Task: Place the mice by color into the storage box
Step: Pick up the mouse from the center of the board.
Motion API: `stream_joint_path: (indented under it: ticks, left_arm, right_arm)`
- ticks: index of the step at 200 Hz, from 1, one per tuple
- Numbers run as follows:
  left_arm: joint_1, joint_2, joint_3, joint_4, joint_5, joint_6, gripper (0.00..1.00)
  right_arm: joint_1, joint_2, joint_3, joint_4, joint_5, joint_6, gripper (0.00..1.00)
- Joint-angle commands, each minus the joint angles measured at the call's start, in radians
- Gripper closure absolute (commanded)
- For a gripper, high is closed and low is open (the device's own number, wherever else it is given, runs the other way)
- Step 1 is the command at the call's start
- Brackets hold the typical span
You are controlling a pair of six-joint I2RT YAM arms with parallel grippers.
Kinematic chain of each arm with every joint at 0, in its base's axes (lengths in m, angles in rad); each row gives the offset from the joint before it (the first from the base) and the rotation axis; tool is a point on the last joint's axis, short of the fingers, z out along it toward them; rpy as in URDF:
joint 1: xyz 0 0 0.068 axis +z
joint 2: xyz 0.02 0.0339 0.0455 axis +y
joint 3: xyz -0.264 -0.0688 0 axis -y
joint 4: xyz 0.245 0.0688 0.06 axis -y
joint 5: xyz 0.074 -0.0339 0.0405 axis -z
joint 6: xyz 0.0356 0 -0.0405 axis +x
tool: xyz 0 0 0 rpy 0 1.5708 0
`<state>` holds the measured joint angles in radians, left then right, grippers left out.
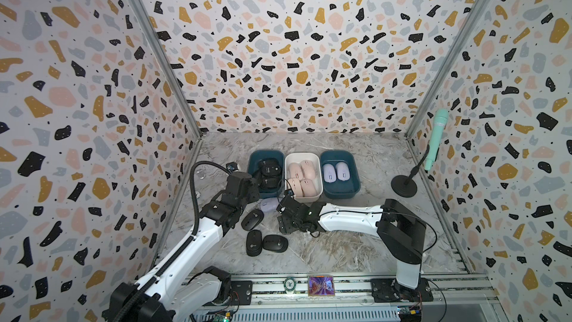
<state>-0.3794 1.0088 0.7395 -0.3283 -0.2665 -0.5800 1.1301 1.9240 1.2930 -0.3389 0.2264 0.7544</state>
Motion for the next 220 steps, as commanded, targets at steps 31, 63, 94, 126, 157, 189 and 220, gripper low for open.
stream_joint_path:
  ticks: [31,63,94,126,157,189,220]
  left_arm:
    - [0.014,-0.066,-0.065,0.118,0.113,-0.037,0.36]
    - [0.017,-0.091,-0.069,0.107,0.113,-0.028,0.36]
    - [0.018,-0.111,-0.074,0.100,0.095,-0.036,0.35]
    - [0.019,-0.107,-0.081,0.107,0.092,-0.050,0.34]
    - [0.019,-0.083,-0.077,0.115,0.092,-0.063,0.34]
    - [0.020,-0.062,-0.065,0.129,0.118,-0.053,0.34]
    - [0.020,-0.043,-0.056,0.120,0.125,-0.038,0.34]
  right_arm:
    - [0.017,0.101,0.130,-0.187,0.082,0.145,0.13]
    - [0.019,0.125,0.146,-0.247,0.099,0.146,0.13]
    - [0.016,0.082,0.084,-0.253,0.108,0.128,0.14]
    - [-0.006,0.009,-0.006,-0.223,0.097,0.106,0.17]
    - [-0.047,-0.059,-0.084,-0.144,0.041,0.064,0.25]
    - [-0.074,-0.082,-0.116,-0.074,-0.001,0.012,0.30]
    - [-0.091,-0.067,-0.109,-0.042,-0.025,-0.022,0.29]
